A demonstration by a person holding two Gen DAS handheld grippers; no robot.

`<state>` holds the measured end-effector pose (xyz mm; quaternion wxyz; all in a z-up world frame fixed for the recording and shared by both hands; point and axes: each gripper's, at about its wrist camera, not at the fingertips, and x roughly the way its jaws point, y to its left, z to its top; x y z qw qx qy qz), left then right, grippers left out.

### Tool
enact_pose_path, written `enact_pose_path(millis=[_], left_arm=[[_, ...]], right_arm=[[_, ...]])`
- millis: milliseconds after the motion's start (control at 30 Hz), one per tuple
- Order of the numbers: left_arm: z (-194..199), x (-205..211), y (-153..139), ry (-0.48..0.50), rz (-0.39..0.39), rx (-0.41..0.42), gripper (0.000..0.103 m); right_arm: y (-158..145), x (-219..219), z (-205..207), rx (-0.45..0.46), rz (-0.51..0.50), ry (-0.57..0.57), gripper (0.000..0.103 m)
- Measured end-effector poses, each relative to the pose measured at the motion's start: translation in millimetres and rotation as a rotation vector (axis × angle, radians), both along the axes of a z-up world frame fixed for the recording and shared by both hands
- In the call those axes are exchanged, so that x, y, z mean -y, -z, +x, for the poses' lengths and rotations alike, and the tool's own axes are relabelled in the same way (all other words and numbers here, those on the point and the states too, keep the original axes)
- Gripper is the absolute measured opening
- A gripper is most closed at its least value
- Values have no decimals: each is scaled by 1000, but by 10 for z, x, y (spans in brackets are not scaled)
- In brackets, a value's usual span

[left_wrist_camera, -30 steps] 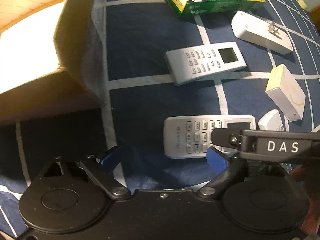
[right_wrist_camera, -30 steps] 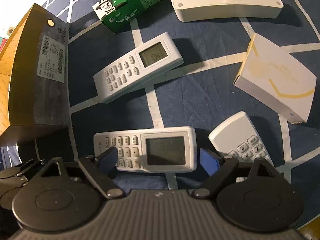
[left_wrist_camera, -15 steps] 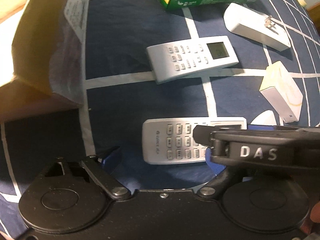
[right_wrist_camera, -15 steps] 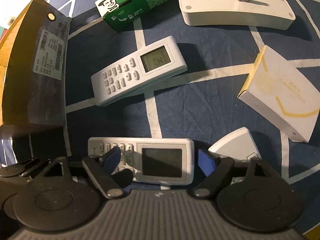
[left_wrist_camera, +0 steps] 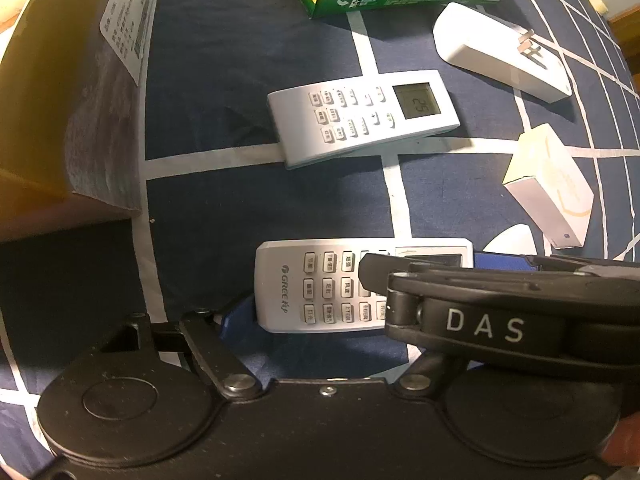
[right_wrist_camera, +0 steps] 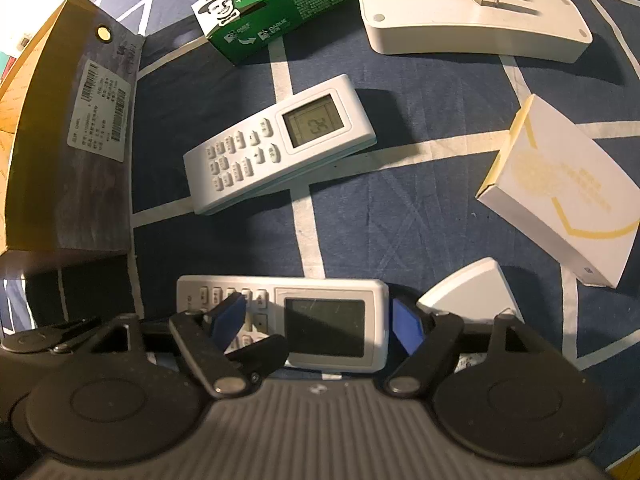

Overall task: Organize objects
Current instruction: 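Close the right gripper on the white air-conditioner remote, then lift the white remote with the right gripper and carry it over the box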

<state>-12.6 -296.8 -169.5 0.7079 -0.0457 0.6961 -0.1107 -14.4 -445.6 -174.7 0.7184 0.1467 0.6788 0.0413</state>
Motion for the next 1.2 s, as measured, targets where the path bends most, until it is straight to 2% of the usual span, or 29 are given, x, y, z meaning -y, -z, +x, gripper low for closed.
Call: enact_pose_path(millis=[300,600,933,1200], left_arm=[[-29,-68,-228,-10,7,46,76],[-87,-217,-664,-43,34,125,76],[-84,-545,-1175,-85,62,223,76],[-43,-872,-1400,-94,73,269,76]], right_arm=[[-189,-42,5,44,8,-10,77],[-623,-210,-15,130,34,-34,77],[-1123,-599,62,235,57,-77,77],[-1337,-938,120,283,68,-85,77]])
